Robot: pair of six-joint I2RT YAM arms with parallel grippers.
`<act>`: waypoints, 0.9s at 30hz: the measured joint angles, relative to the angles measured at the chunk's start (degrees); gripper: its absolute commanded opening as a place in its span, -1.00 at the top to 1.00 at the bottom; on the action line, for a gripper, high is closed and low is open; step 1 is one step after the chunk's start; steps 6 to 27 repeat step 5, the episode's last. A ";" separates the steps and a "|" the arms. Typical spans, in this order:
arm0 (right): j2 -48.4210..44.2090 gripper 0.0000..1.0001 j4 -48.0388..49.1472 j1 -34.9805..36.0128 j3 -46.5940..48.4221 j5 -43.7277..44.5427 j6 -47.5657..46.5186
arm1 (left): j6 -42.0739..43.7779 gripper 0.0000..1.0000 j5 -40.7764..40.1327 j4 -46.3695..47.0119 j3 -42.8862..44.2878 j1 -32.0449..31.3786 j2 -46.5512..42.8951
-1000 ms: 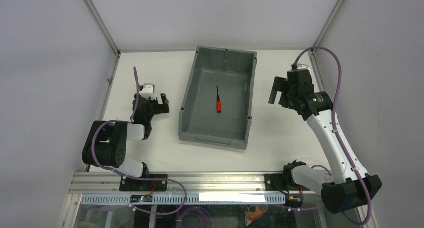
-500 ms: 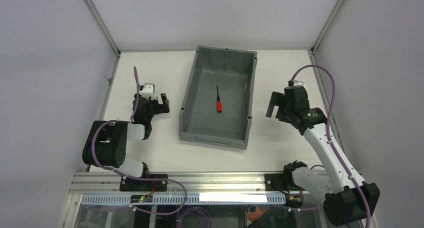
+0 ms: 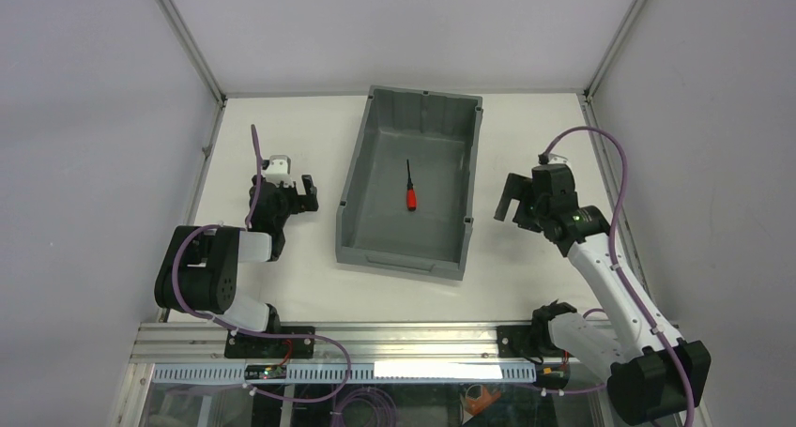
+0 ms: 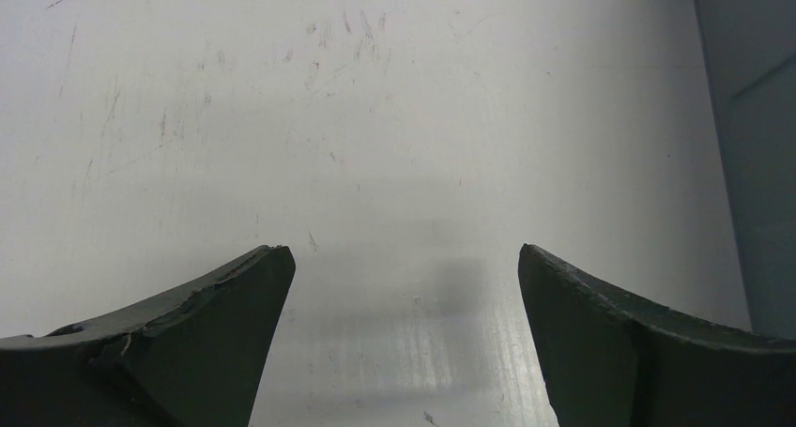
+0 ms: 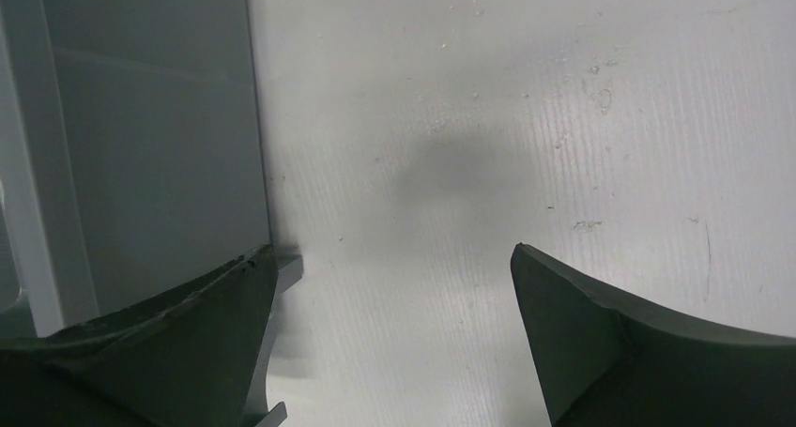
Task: Put the screwdriver in the bin
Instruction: Reset both arms
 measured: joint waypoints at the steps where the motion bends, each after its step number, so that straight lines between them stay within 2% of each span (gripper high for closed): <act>1: 0.00 -0.98 0.13 0.00 0.00 -0.17 0.00 | 0.00 -0.98 0.02 0.00 0.00 0.00 0.00; 27: 0.00 -0.99 0.44 0.00 0.00 -0.42 0.00 | 0.00 -0.98 0.00 0.00 0.00 0.00 0.00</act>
